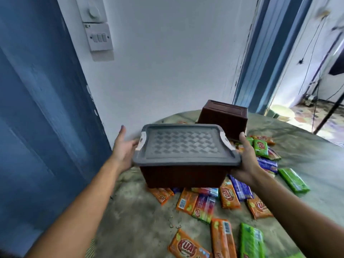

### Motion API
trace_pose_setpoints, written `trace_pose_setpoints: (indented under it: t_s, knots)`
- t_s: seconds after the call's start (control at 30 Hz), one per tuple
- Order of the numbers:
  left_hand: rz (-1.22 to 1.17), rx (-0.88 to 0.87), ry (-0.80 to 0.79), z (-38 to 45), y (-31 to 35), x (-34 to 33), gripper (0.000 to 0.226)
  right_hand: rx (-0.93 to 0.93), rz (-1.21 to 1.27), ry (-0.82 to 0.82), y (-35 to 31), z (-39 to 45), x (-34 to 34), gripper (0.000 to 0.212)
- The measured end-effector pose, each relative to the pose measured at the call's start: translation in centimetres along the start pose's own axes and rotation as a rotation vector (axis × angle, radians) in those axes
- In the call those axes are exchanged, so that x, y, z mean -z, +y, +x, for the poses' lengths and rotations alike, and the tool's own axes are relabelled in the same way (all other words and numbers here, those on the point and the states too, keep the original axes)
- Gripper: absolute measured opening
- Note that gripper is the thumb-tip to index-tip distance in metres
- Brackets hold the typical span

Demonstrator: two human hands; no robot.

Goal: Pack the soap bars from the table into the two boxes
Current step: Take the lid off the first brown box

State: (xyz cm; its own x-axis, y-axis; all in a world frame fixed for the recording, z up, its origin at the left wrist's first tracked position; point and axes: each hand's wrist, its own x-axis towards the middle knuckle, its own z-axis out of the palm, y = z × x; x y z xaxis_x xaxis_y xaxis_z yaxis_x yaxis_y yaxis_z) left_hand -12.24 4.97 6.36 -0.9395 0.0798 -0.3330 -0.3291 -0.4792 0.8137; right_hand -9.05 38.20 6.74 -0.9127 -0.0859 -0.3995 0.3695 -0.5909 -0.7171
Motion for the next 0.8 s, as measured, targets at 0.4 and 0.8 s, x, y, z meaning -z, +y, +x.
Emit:
trace_pose_setpoints:
  t_s: [0.4, 0.8]
  knots:
    - [0.288, -0.082, -0.011, -1.1, -5.5, -6.5, 0.020, 0.051, -0.080, 0.163, -1.4, -5.0, 7.1, 0.037]
    - [0.273, -0.088, -0.096, -10.5, -13.7, -15.3, 0.023, 0.099, -0.095, 0.153, -3.6, -15.0, 17.8, 0.027]
